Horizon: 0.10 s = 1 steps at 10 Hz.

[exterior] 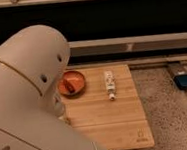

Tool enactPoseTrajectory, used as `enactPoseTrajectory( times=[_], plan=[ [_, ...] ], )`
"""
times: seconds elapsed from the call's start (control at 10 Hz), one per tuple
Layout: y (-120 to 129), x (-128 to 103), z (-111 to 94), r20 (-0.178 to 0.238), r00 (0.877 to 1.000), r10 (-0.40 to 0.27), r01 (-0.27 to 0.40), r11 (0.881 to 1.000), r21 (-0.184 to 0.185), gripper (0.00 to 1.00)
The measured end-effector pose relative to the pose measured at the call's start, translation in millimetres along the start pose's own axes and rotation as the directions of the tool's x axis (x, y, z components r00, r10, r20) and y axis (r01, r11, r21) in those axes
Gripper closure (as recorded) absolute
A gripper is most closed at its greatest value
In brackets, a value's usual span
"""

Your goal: Wipe the white sponge on the table

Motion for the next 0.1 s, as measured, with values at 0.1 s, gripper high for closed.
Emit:
enactPoseTrajectory(
  times=[0.1],
  plan=[
    [1.2, -5.8, 0.3, 0.005, 1.000, 0.003, -0.003, 1.000, 0.001, 1.00]
  ],
)
